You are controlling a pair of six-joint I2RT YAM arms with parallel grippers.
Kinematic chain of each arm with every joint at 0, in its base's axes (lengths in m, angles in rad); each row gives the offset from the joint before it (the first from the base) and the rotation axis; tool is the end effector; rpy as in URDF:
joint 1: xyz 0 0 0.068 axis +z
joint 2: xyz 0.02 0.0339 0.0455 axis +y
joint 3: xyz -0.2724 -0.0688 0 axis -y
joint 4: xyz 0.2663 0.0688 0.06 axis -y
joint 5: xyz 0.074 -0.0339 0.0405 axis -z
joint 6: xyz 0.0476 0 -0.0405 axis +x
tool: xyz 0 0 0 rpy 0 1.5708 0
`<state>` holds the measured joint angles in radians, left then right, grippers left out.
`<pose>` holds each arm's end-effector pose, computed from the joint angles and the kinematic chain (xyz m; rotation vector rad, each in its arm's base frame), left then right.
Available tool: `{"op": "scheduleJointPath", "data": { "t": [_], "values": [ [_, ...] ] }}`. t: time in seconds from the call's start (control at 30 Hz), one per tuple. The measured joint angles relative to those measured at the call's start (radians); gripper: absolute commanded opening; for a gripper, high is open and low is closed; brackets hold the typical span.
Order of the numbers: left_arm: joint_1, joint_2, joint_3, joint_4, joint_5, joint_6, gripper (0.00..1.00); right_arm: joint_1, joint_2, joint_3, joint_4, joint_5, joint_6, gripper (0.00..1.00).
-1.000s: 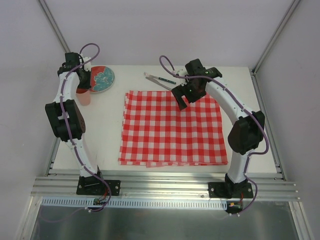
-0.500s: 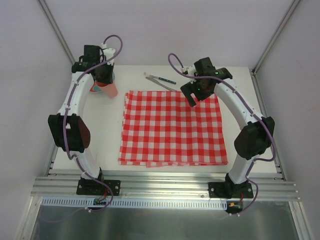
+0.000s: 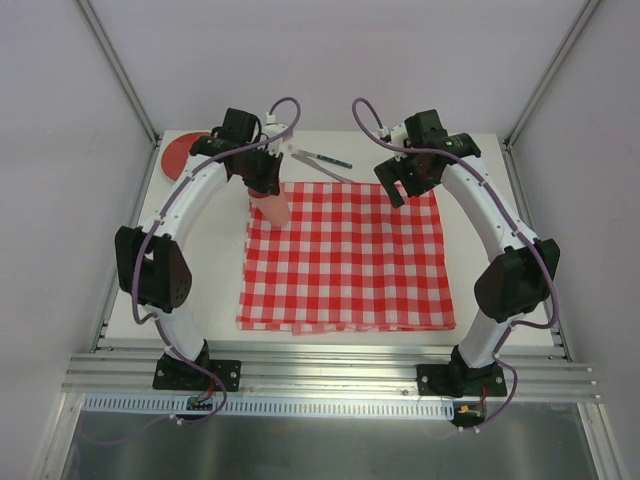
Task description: Set the dinner table for one person
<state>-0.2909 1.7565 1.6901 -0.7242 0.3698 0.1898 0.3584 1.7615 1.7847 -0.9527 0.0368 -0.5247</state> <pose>0.4005 -0.1379 0.3393 0.7313 2.2283 -0.4854 0.3838 0.1419 0.3497 -1.0558 2.2695 -0.1149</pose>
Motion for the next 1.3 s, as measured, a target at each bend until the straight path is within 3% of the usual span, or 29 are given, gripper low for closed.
{"op": "scheduleJointPath", "data": {
  "t": [0.17, 0.4, 0.43, 0.47, 0.57, 0.6, 0.7, 0.83, 1.03, 1.3],
  "values": [
    [-0.071, 0.150, 0.019, -0.004, 0.050, -0.023, 0.00, 0.000, 0.001, 0.000, 0.000, -0.001, -0.001, 0.97],
    [-0.142, 0.205, 0.086, -0.002, 0.040, -0.024, 0.00, 0.000, 0.001, 0.000, 0.000, -0.008, -0.003, 0.97],
    [-0.142, 0.205, 0.086, -0.002, 0.039, -0.024, 0.11, 0.000, 0.001, 0.000, 0.000, -0.009, -0.003, 0.97],
    [-0.142, 0.205, 0.086, -0.001, 0.038, -0.020, 0.29, 0.000, 0.001, 0.000, 0.000, -0.011, -0.003, 0.97],
    [-0.142, 0.205, 0.080, 0.001, 0.021, -0.018, 0.62, 0.000, 0.001, 0.000, 0.000, -0.017, -0.003, 0.97],
    [-0.142, 0.205, 0.077, 0.000, 0.014, -0.012, 0.70, 0.000, 0.001, 0.000, 0.000, -0.018, -0.003, 0.97],
    [-0.142, 0.199, 0.070, -0.003, -0.009, -0.015, 0.81, 0.000, 0.002, 0.000, 0.000, -0.023, -0.003, 0.97],
    [-0.142, 0.148, 0.051, -0.014, -0.054, -0.013, 0.85, 0.003, 0.012, 0.001, -0.004, -0.072, -0.018, 0.98],
    [-0.097, -0.052, 0.045, -0.013, -0.144, -0.005, 0.85, 0.054, 0.104, 0.088, -0.063, -0.209, -0.085, 0.96],
    [0.218, -0.146, 0.016, 0.022, -0.208, 0.002, 0.83, 0.269, 0.317, 0.377, -0.070, -0.317, -0.122, 0.90]
  ]
}}
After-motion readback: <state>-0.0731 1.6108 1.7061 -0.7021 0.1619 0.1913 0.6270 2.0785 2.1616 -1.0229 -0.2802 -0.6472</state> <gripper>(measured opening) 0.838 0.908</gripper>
